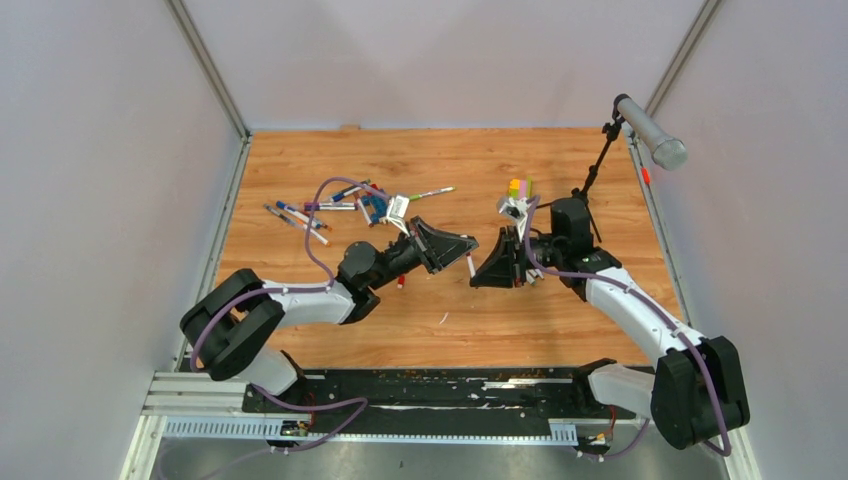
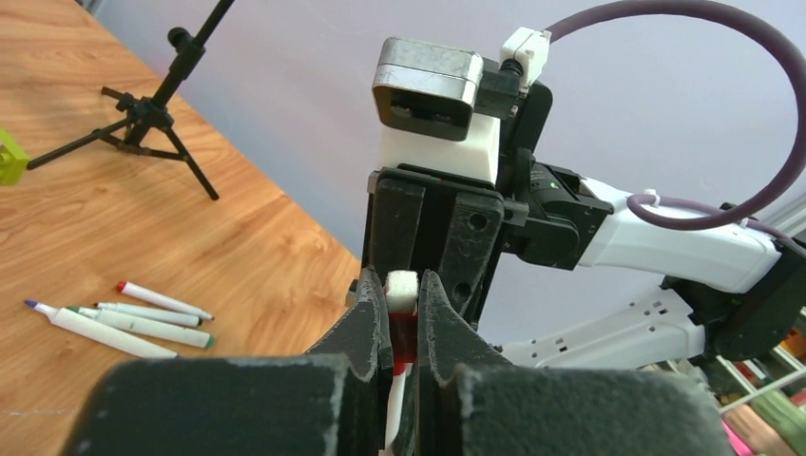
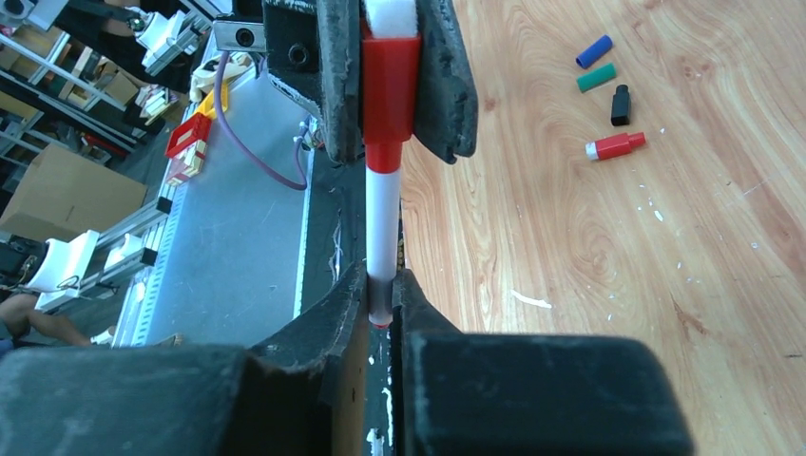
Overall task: Open the pen caps
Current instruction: Pick up the pen from the center of the board, then open the pen cap from the pen.
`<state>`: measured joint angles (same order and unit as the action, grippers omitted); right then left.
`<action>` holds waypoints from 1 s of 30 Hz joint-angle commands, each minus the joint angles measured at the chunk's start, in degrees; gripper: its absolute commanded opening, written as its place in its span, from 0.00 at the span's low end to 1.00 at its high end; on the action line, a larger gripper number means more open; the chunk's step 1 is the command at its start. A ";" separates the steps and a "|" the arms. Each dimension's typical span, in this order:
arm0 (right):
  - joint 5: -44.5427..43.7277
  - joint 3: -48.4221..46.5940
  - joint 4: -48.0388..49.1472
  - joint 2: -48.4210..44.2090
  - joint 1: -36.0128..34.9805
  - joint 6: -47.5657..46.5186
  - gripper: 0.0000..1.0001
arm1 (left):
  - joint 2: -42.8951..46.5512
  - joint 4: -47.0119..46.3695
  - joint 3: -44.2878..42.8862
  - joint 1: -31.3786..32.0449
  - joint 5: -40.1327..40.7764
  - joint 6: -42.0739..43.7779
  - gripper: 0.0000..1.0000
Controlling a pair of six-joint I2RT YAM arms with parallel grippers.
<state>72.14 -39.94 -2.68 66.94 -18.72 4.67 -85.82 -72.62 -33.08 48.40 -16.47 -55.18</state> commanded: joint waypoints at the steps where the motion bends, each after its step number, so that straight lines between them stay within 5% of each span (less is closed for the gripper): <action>1: -0.45 -1.89 0.20 0.14 -0.36 -1.61 0.23 | 1.64 -1.69 -2.00 0.05 0.28 1.39 0.00; 3: 0.71 -1.66 3.14 -0.01 -0.36 2.09 0.48 | 1.40 -1.33 -2.21 0.11 -0.38 1.43 0.00; 5: 1.37 -1.29 6.23 -0.37 -0.25 5.48 0.58 | 0.68 -1.98 -1.90 0.45 -0.50 1.16 0.00; 12: -1.04 -0.84 8.64 -0.96 -0.11 8.19 0.59 | -1.57 -6.03 -1.08 1.90 0.77 0.49 0.00; 19: -3.90 -1.02 9.28 -1.45 0.96 8.92 0.47 | -3.05 -8.56 -0.95 2.22 0.91 -0.23 0.00; 20: -4.00 -0.90 9.61 -1.46 1.19 9.09 0.41 | -3.26 -8.91 -0.85 2.22 0.98 -0.34 0.00; 22: -3.27 -0.68 10.27 -1.44 1.32 9.16 0.09 | -3.62 -9.69 -0.94 2.22 1.15 -0.54 0.00; 23: -2.15 -0.58 10.32 -1.26 1.31 9.04 0.01 | -3.60 -9.87 -1.20 2.13 1.24 -0.36 0.00; 30: 2.94 0.12 8.68 0.13 -2.19 6.48 0.00 | 3.31 1.82 -12.72 -10.83 1.25 4.90 0.00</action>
<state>69.54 -39.94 6.31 66.67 -18.26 13.37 -88.90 -73.28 -36.14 46.96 -19.33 -54.30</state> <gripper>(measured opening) 0.085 0.087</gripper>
